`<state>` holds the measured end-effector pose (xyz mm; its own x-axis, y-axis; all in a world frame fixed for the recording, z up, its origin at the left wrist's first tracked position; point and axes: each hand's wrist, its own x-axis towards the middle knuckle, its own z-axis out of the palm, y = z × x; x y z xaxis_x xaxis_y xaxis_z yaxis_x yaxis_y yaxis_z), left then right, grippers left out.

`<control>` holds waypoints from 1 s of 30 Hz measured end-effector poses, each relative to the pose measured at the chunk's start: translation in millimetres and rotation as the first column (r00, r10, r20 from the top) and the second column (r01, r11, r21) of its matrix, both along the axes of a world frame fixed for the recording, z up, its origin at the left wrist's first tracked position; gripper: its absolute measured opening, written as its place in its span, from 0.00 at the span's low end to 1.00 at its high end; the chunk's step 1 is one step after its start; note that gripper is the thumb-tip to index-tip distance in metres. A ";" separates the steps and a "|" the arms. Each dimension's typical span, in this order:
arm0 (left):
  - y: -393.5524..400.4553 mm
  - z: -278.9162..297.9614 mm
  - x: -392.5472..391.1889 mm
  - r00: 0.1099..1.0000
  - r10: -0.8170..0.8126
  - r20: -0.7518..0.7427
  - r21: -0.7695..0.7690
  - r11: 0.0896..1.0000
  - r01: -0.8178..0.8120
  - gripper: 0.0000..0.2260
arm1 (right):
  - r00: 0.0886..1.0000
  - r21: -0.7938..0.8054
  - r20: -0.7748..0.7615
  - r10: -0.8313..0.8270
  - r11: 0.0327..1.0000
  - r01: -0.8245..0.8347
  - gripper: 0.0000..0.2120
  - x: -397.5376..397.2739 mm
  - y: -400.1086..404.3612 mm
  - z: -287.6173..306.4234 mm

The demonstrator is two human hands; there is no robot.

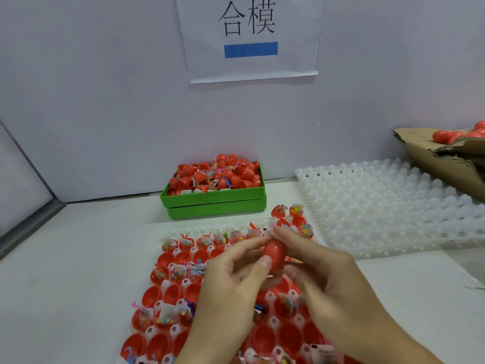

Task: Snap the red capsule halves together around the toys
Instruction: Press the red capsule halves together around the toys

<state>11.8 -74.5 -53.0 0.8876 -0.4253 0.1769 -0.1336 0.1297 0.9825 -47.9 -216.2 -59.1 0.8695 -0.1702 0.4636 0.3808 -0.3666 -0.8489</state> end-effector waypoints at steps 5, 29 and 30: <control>-2.5 -0.1 -1.1 0.999 -0.037 -0.012 -0.029 0.999 0.037 0.11 | 0.996 0.109 -0.023 -0.083 0.990 0.085 0.25 0.4 -5.5 4.4; -0.5 6.0 -5.7 0.995 -0.098 0.025 -0.029 0.995 0.099 0.14 | 0.997 0.188 0.013 -0.076 0.980 0.073 0.14 -1.1 0.3 3.0; -0.6 6.5 -7.0 0.996 -0.079 0.038 -0.013 0.997 0.079 0.13 | 0.995 0.169 0.034 -0.098 0.981 0.091 0.17 -0.7 0.7 2.0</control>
